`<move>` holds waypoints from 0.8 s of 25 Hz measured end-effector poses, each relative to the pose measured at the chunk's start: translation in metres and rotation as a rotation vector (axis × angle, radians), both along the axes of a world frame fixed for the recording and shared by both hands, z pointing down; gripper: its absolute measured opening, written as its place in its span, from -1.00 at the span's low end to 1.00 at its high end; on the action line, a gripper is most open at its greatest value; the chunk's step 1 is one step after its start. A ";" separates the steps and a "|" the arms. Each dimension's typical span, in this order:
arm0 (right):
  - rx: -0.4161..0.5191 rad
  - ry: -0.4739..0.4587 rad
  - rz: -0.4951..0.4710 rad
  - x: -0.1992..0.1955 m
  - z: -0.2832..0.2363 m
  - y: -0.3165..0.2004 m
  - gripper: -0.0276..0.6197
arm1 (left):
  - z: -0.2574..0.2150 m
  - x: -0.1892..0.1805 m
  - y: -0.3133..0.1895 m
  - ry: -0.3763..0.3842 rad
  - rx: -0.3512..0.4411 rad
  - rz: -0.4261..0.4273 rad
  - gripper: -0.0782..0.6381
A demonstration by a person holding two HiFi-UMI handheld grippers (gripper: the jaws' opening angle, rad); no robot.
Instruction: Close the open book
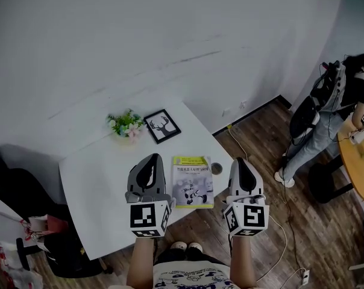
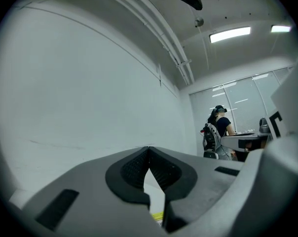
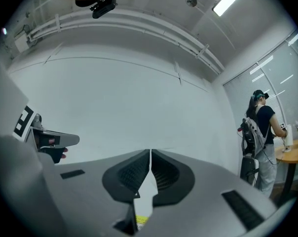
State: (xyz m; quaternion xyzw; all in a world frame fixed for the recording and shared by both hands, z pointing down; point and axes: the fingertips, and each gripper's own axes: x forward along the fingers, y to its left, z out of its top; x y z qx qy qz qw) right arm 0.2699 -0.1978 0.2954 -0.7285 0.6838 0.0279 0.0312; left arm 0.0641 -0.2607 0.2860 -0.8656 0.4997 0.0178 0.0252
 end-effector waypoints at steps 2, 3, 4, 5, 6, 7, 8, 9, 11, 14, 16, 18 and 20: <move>0.004 0.004 -0.002 -0.002 -0.002 0.000 -0.83 | -0.002 -0.003 0.000 0.000 0.005 -0.005 -0.72; 0.005 0.005 -0.002 -0.003 -0.002 -0.001 -0.83 | -0.002 -0.004 0.000 0.002 0.007 -0.007 -0.72; 0.006 0.005 -0.003 -0.003 -0.003 -0.001 -0.83 | -0.003 -0.004 0.000 0.002 0.008 -0.008 -0.72; 0.006 0.005 -0.002 -0.003 -0.003 0.000 -0.83 | -0.003 -0.004 0.000 0.003 0.007 -0.008 -0.72; 0.006 0.004 0.000 -0.002 -0.003 0.000 -0.83 | -0.003 -0.004 0.001 0.002 0.006 -0.009 -0.72; 0.006 0.003 0.001 -0.002 -0.003 0.000 -0.83 | -0.003 -0.004 0.001 0.002 0.005 -0.009 -0.72; 0.005 0.003 0.003 -0.002 -0.003 0.000 -0.83 | -0.004 -0.004 0.001 0.002 0.006 -0.009 -0.72; 0.005 0.004 0.004 -0.002 -0.003 0.001 -0.83 | -0.005 -0.004 0.002 0.003 0.008 -0.009 -0.72; 0.006 0.005 0.004 -0.003 -0.004 0.001 -0.83 | -0.006 -0.005 0.002 0.005 0.012 -0.009 -0.72; 0.006 0.000 0.001 -0.005 -0.003 0.000 -0.83 | -0.007 -0.006 0.002 0.006 0.014 -0.010 -0.72; 0.007 0.000 0.000 -0.006 -0.003 0.001 -0.83 | -0.007 -0.007 0.003 0.007 0.014 -0.010 -0.72; 0.007 0.006 0.001 -0.007 -0.004 0.002 -0.83 | -0.006 -0.008 0.003 0.009 0.010 -0.011 -0.72; 0.008 0.009 0.003 -0.007 -0.005 0.002 -0.83 | -0.005 -0.010 0.003 0.011 0.006 -0.012 -0.72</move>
